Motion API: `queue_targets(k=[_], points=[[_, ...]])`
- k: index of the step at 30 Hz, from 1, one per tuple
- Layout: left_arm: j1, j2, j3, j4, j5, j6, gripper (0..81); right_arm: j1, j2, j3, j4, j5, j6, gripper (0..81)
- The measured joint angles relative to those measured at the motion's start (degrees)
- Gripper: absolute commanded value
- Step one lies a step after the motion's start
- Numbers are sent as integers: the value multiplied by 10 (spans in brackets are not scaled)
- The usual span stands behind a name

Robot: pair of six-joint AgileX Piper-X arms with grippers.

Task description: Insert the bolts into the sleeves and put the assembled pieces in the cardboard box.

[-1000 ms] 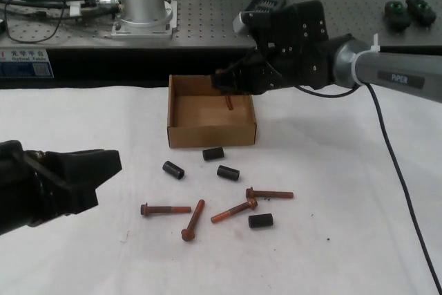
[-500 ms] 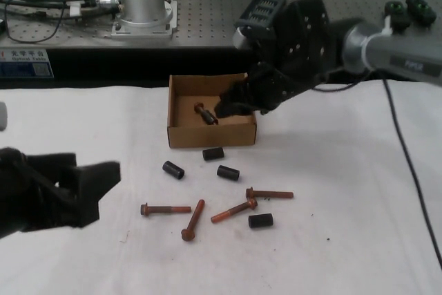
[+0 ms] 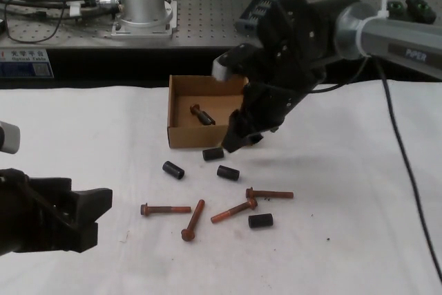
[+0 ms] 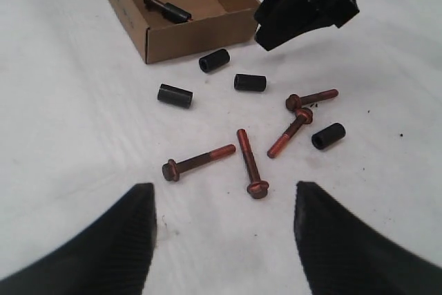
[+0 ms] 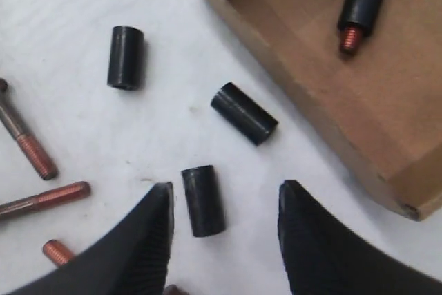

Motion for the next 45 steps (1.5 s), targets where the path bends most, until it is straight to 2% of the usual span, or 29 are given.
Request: queue_targets(k=[18, 21, 26, 29, 45], points=[[0, -1, 0, 29, 0, 2, 431, 11, 43, -1, -8, 46, -43, 351], [0, -1, 0, 36, 0, 2, 431, 11, 43, -1, -8, 46, -44, 295], [0, -1, 0, 37, 0, 2, 431, 11, 44, -1, 2, 54, -44, 127], [0, -1, 0, 41, 0, 2, 431, 12, 44, -1, 19, 56, -44, 64], [0, -1, 0, 41, 0, 2, 431, 12, 6, -4, 122, 63, -39, 49]])
